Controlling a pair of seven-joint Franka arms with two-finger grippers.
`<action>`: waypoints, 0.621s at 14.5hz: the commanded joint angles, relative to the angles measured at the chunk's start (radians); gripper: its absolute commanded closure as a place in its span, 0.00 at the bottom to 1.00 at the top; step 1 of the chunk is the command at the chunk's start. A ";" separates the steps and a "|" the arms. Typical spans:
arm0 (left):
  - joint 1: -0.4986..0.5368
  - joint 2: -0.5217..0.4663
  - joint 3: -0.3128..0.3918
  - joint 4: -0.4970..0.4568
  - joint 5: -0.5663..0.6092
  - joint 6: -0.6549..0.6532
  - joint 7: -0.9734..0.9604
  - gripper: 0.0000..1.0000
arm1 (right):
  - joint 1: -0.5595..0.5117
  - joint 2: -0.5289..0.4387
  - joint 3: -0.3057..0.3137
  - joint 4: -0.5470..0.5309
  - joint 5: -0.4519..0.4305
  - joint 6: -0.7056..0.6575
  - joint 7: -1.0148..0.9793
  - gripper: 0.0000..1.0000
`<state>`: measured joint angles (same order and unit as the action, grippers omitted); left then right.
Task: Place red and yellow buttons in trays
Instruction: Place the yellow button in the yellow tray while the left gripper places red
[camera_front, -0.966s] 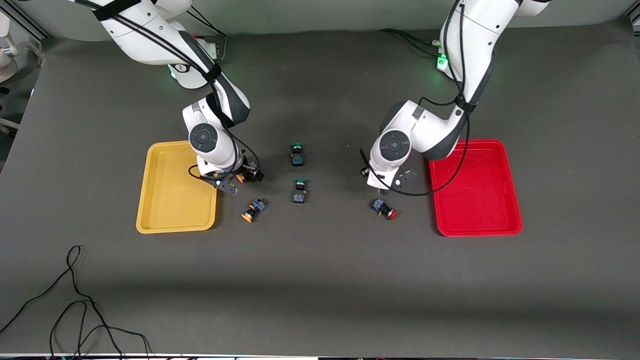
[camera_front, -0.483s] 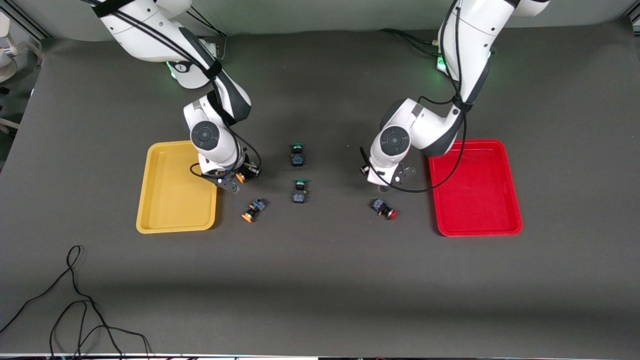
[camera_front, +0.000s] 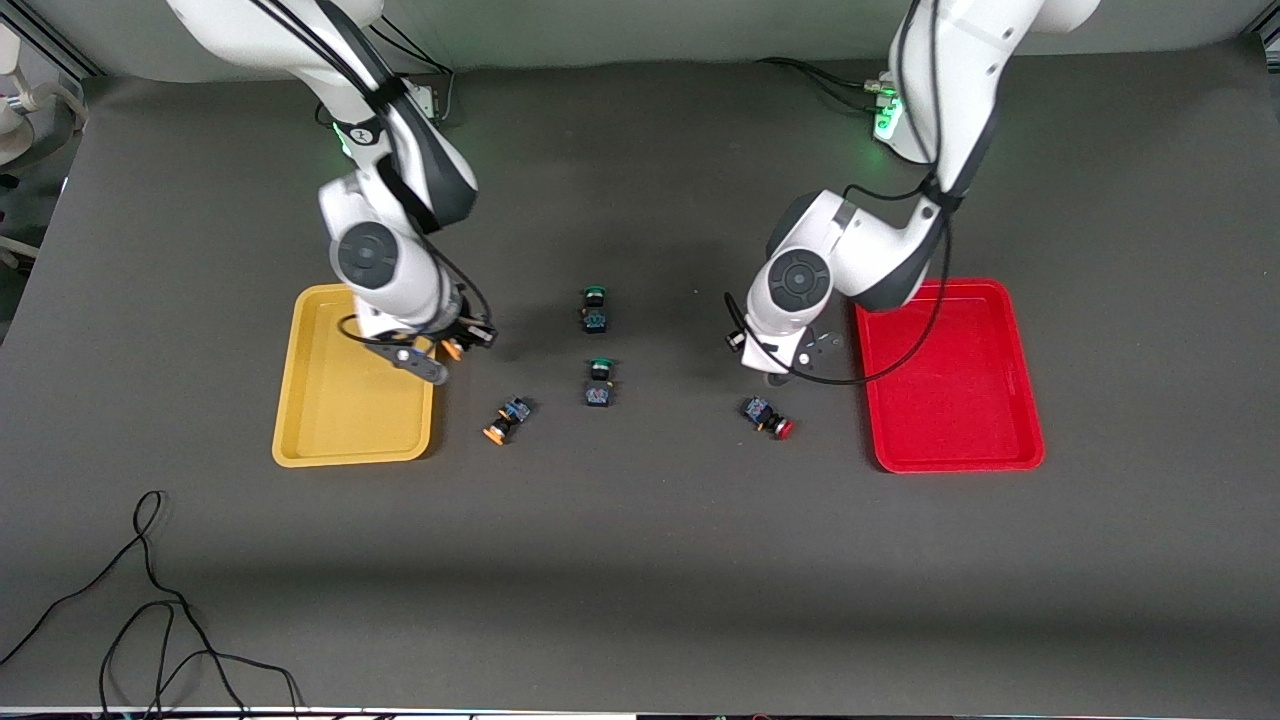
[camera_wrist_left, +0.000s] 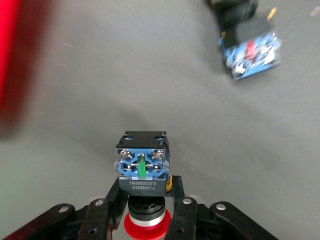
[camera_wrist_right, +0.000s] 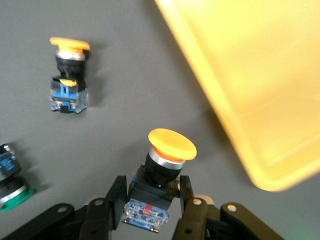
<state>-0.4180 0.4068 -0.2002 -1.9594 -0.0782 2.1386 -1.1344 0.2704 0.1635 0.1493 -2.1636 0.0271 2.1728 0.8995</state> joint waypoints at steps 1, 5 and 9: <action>0.088 -0.123 0.002 0.213 -0.035 -0.417 0.031 1.00 | -0.028 -0.122 -0.084 -0.004 0.063 -0.085 -0.199 0.85; 0.321 -0.279 0.008 0.324 -0.034 -0.745 0.421 1.00 | -0.028 -0.162 -0.227 -0.093 0.136 -0.071 -0.427 0.85; 0.491 -0.452 0.010 0.125 0.006 -0.706 0.753 1.00 | -0.030 -0.153 -0.333 -0.281 0.136 0.143 -0.646 0.83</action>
<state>0.0316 0.0476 -0.1767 -1.6774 -0.0876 1.3707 -0.4945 0.2305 0.0241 -0.1404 -2.3462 0.1404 2.2090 0.3632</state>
